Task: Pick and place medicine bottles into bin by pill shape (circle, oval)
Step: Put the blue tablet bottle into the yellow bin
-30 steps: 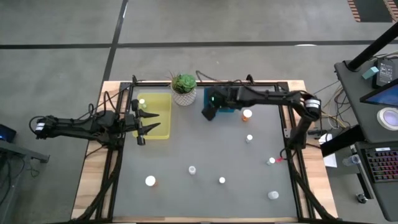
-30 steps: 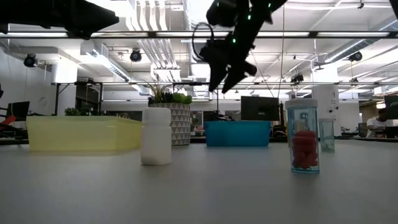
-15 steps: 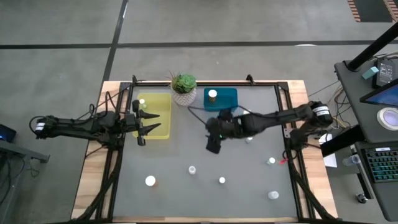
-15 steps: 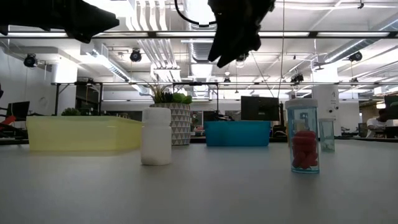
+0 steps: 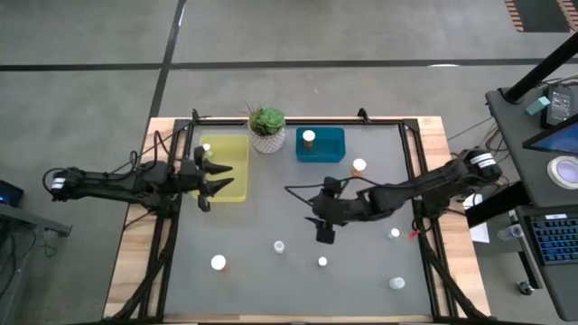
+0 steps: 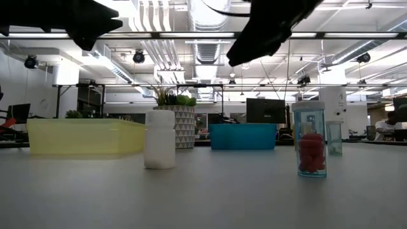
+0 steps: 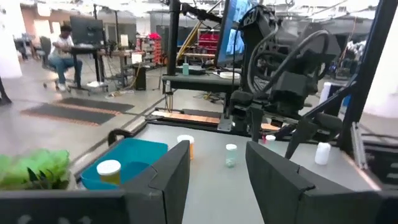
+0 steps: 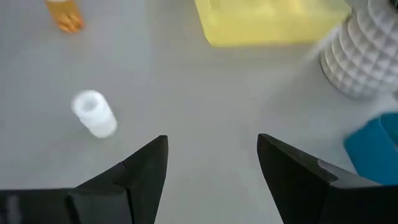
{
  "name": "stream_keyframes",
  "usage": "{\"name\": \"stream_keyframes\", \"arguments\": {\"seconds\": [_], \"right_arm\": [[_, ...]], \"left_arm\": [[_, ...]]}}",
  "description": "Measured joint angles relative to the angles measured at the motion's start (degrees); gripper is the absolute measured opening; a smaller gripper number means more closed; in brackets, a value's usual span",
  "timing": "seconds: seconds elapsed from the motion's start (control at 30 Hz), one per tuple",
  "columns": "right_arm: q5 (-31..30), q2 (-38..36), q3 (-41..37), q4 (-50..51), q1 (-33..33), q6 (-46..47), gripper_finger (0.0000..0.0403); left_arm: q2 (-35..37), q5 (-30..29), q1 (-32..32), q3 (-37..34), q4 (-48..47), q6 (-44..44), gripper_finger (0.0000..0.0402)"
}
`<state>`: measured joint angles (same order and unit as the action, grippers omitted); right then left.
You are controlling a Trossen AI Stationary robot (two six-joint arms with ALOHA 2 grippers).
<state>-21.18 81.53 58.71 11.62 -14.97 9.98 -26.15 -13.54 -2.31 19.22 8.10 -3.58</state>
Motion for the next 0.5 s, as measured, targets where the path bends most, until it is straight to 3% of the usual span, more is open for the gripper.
{"name": "stream_keyframes", "arguments": {"seconds": [0.37, 0.5], "right_arm": [[0.0, -12.6, -18.2, -24.9, 0.0, -8.8, 0.0233], [0.0, -15.9, -23.2, -30.3, 0.0, -10.0, 0.0233]], "left_arm": [[-9.2, 3.0, 0.0, -0.1, 2.3, -12.7, 0.0142], [-12.9, 3.6, 0.0, -0.1, 7.3, -14.2, 0.0142]]}}
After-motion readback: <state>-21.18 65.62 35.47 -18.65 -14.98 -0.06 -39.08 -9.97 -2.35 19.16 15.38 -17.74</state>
